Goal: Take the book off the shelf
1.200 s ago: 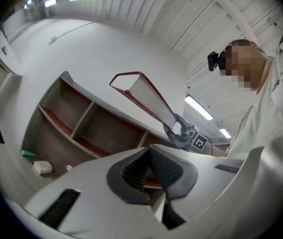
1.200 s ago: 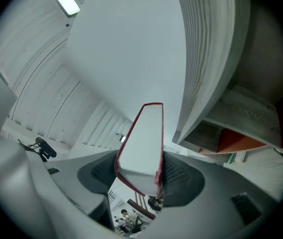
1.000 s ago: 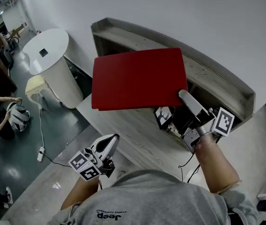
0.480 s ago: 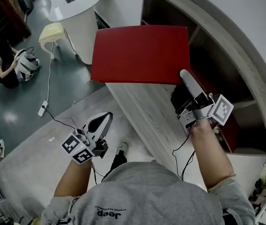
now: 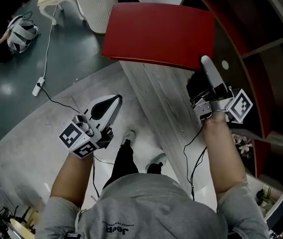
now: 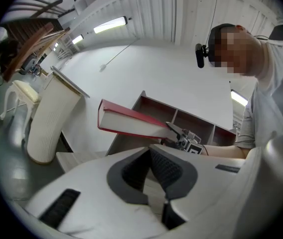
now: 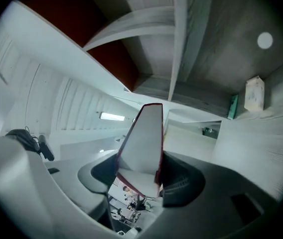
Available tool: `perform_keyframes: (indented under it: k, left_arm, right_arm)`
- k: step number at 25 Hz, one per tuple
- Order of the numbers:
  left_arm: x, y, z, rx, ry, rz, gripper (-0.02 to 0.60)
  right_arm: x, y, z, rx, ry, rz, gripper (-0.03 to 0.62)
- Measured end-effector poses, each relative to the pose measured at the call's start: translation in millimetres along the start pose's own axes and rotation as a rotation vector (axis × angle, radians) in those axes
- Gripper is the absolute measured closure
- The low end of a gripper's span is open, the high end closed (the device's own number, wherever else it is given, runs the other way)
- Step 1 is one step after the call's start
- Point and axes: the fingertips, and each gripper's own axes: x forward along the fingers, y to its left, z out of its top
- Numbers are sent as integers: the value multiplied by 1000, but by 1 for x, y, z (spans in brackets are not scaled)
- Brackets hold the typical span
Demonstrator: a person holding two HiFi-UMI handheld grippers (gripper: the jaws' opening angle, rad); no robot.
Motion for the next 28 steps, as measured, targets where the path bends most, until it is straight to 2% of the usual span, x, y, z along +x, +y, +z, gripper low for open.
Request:
perform_keyframes:
  k: [9, 13, 16, 23, 28]
  left_arm:
    - [8, 55, -40, -31, 49, 11, 551]
    - [11, 73, -56, -57, 69, 12, 551]
    - [14, 87, -55, -68, 72, 5, 551]
    - [18, 85, -55, -68, 71, 1, 551]
    - [16, 88, -59, -72, 73, 13, 551]
  right_arm:
    - [19, -120, -25, 23, 17, -113, 329]
    - [18, -160, -32, 42, 13, -166, 329]
    - [27, -176, -39, 50, 20, -192, 329]
    - [17, -207, -45, 10, 58, -280, 329]
    - [14, -218, -46, -9, 83, -298, 329]
